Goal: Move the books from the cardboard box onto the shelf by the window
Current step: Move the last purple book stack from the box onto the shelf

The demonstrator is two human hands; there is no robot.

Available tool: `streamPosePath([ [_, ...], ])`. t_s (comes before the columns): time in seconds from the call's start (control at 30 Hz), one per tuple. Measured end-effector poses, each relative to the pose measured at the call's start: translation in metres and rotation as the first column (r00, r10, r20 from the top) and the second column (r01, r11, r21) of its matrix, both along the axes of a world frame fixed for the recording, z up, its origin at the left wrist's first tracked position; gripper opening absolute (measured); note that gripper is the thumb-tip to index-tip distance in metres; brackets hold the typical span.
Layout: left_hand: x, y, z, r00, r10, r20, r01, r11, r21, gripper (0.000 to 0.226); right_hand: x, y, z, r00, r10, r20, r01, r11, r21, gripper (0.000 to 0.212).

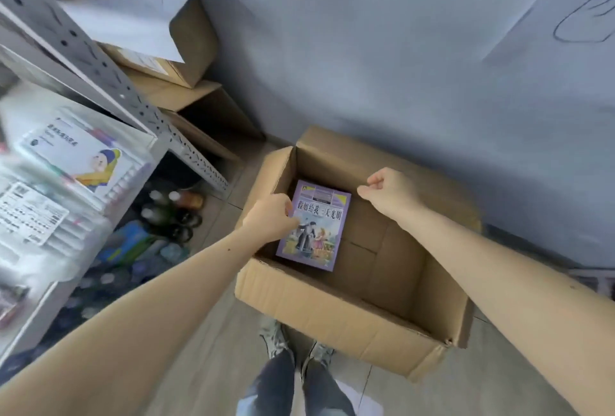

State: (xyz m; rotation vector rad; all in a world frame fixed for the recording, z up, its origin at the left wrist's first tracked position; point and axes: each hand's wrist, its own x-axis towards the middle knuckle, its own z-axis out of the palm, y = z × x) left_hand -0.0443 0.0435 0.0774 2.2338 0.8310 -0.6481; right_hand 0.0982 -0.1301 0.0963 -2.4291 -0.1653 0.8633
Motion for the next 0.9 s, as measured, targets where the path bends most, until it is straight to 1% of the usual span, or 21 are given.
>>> streamPosePath([
  [0.13,0.006,-0.003,-0.090,0.992,0.032,-0.118,-0.035,0.999,-0.028,0.044,0.008,0.001,-0.093,0.994,-0.057,-0.093,0.055,0.998,-0.032,0.041],
  [0.3,0.018,-0.005,-0.187,0.965,0.108,-0.241,-0.130,0.989,-0.076,0.053,0.010,0.007,-0.204,0.971,-0.136,-0.197,0.116,0.988,-0.106,0.063],
  [0.37,0.021,-0.005,-0.218,0.943,0.150,-0.298,-0.180,0.981,-0.078,0.059,0.007,0.010,-0.239,0.959,-0.164,-0.232,0.137,0.982,-0.126,0.066],
  [0.47,0.026,-0.004,-0.260,0.928,0.174,-0.331,-0.210,0.975,-0.076,0.070,0.006,0.014,-0.283,0.932,-0.211,-0.296,0.186,0.976,-0.110,0.057],
  [0.6,0.028,-0.003,-0.291,0.905,0.209,-0.370,-0.244,0.969,-0.049,0.088,0.005,0.019,-0.317,0.877,-0.321,-0.358,0.339,0.941,-0.014,0.027],
  [0.7,0.032,-0.005,-0.300,0.888,0.247,-0.388,-0.277,0.961,-0.021,0.093,0.004,0.023,-0.326,0.815,-0.409,-0.411,0.459,0.888,0.024,0.022],
  [0.77,0.034,-0.004,-0.303,0.874,0.281,-0.395,-0.324,0.945,-0.046,0.090,0.006,0.024,-0.327,0.777,-0.436,-0.454,0.502,0.864,0.031,0.026],
  [0.83,0.033,-0.003,-0.305,0.879,0.280,-0.387,-0.344,0.933,-0.104,0.072,0.008,0.023,-0.326,0.759,-0.440,-0.481,0.511,0.859,0.021,0.033],
  [0.9,0.030,-0.003,-0.301,0.884,0.274,-0.379,-0.355,0.921,-0.162,0.054,0.010,0.022,-0.324,0.762,-0.429,-0.485,0.492,0.871,0.004,0.030],
])
